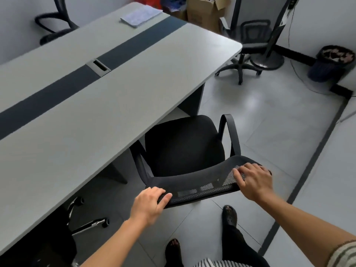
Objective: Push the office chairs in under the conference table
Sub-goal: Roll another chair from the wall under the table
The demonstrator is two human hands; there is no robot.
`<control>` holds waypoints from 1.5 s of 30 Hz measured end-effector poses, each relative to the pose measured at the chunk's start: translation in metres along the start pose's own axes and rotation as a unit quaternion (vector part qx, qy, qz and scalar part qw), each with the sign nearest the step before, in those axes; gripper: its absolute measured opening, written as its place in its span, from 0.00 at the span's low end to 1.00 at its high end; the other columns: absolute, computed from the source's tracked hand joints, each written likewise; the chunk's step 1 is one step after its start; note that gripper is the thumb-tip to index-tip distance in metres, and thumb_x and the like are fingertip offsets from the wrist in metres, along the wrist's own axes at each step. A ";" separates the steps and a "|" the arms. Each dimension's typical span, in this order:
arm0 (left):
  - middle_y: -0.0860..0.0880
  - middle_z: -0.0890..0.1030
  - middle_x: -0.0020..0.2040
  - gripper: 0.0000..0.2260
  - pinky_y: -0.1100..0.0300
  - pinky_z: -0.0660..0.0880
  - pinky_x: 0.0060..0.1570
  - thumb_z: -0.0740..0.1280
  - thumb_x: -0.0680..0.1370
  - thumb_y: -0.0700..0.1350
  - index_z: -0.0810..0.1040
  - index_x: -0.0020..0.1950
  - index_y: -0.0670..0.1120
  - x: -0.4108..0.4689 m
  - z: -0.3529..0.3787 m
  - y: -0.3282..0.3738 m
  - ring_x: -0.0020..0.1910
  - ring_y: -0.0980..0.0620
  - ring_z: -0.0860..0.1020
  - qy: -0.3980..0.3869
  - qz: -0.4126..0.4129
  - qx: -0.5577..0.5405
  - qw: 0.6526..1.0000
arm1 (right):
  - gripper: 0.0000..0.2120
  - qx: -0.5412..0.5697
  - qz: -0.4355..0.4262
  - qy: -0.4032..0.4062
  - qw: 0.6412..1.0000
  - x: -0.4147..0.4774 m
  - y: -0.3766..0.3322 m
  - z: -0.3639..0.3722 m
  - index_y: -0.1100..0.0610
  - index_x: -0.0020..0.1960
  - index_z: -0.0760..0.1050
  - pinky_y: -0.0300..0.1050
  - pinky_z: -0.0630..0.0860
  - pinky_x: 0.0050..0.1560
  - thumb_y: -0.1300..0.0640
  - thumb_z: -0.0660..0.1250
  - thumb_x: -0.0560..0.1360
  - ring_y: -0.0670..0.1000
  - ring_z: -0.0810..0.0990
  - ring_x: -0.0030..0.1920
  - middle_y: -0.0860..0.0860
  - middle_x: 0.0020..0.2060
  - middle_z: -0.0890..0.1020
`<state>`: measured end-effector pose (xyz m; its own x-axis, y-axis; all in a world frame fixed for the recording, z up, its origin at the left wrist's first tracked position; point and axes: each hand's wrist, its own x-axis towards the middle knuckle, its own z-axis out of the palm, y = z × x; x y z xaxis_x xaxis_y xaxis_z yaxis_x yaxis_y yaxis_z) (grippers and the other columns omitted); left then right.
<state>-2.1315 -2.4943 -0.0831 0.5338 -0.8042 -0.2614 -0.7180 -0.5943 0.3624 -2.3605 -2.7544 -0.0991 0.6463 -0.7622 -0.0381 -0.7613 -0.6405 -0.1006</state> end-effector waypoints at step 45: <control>0.51 0.80 0.36 0.20 0.51 0.75 0.51 0.48 0.75 0.57 0.75 0.37 0.49 0.159 -0.053 0.005 0.39 0.49 0.79 0.104 -0.242 0.008 0.965 | 0.21 0.013 -0.212 -0.084 0.974 0.325 -0.087 -0.015 0.50 0.41 0.79 0.48 0.69 0.55 0.42 0.50 0.74 0.53 0.78 0.48 0.48 0.40 0.80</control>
<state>-2.0266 -2.6249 -0.0753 0.8856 -0.4139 -0.2106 -0.3669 -0.9016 0.2292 -2.0845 -2.9478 -0.0881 0.9033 -0.4023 -0.1493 -0.4241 -0.8898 -0.1682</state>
